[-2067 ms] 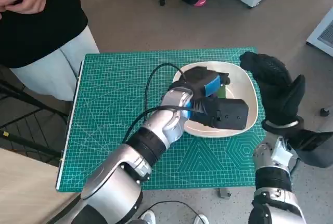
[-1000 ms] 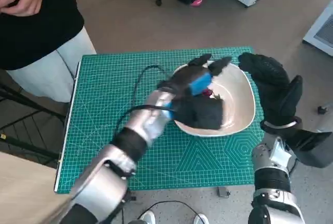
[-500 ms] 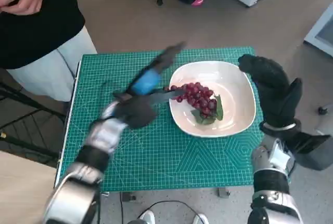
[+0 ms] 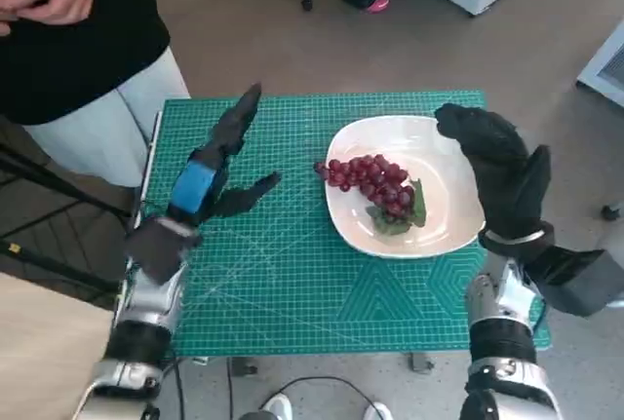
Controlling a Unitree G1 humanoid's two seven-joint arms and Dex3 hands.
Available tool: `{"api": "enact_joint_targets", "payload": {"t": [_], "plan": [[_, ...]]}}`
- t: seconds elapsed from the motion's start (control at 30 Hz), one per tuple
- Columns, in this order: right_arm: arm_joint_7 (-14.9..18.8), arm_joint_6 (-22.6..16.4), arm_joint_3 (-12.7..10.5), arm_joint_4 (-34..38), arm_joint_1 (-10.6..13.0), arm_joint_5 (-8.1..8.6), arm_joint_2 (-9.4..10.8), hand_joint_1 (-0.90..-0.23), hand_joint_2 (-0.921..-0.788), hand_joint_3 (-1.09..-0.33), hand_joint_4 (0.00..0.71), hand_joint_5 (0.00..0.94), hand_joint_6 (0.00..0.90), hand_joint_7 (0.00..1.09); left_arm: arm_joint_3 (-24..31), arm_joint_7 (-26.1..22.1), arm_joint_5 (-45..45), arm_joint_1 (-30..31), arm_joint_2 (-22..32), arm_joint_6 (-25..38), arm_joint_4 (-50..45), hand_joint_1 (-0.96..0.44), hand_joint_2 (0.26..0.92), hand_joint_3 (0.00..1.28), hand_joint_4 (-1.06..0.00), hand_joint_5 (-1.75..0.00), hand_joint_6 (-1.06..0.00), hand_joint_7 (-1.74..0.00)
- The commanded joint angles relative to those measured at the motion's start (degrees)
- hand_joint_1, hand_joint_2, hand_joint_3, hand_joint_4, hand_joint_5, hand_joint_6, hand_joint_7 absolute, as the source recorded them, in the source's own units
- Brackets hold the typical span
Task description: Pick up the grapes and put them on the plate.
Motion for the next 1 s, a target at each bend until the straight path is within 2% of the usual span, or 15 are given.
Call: {"api": "enact_joint_targets", "payload": {"t": [0.03,0.4,1.0], "plan": [[-0.9,0.8,0.2,0.8,-0.1,-0.7,0.0,-0.57,-0.921,-0.592,0.354,0.003,0.443,0.0,1.9,-0.2,-1.9,2.6,-0.9,-1.3,-3.3,-0.42,0.921,0.29,-0.13,-0.02,-0.21,-0.05],[-0.8,1.7,0.8,0.5,-0.6,-0.63,-0.2,-0.577,-0.921,-0.595,0.354,0.002,0.445,0.0,3.1,0.4,-2.1,6.3,-2.9,-1.3,-6.8,-0.42,0.921,0.29,-0.16,-0.02,-0.23,-0.06],[0.6,2.0,0.6,1.0,-0.8,-0.08,-0.6,-0.573,-0.921,-0.594,0.354,0.001,0.446,0.0,4.0,-0.2,-2.9,9.0,-3.9,-1.5,-9.1,-0.48,0.921,0.35,-0.2,-0.02,-0.28,-0.07]]}}
